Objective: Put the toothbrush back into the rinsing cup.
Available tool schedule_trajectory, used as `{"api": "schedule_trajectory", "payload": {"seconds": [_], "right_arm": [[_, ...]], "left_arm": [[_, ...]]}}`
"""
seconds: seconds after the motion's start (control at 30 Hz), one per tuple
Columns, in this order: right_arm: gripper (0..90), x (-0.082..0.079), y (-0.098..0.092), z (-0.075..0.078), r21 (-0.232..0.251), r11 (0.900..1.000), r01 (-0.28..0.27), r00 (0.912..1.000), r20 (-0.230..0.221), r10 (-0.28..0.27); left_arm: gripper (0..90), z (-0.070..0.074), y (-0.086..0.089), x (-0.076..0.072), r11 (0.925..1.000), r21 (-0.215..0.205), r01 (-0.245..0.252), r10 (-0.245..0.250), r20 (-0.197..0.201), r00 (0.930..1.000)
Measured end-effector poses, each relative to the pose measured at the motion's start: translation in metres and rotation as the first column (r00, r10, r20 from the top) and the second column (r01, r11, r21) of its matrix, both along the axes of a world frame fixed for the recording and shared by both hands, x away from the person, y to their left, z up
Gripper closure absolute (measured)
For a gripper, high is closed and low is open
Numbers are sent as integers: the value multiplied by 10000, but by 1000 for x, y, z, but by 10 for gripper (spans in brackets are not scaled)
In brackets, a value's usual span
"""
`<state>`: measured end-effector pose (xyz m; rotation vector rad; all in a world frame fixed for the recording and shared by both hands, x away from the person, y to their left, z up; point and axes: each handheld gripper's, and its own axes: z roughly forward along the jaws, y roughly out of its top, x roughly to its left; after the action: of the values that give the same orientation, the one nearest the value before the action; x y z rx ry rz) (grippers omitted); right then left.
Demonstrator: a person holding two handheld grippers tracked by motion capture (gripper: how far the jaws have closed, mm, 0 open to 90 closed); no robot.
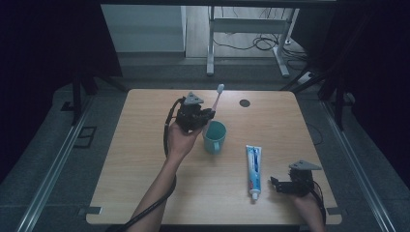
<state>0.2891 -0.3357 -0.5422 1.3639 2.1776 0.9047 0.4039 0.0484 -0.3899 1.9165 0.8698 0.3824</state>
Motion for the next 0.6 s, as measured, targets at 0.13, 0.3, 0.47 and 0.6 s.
{"api": "schedule_trajectory", "payload": {"seconds": [0.13,0.3,0.47,0.6], "right_arm": [[37,0,0,0,11,10000,-17,10000,-22,17],[37,0,0,0,21,10000,-31,10000,-34,31],[37,0,1,0,19,10000,-30,10000,-32,30],[37,0,1,0,20,10000,-30,10000,-30,30]], "left_arm": [[791,-2,-7,3,9999,-138,-58,59,36,10000],[791,-6,-15,6,10000,-57,-61,61,108,9999],[790,-16,-22,7,10000,29,-89,89,200,9998],[790,-22,-23,8,9999,44,-150,149,211,9997]]}}
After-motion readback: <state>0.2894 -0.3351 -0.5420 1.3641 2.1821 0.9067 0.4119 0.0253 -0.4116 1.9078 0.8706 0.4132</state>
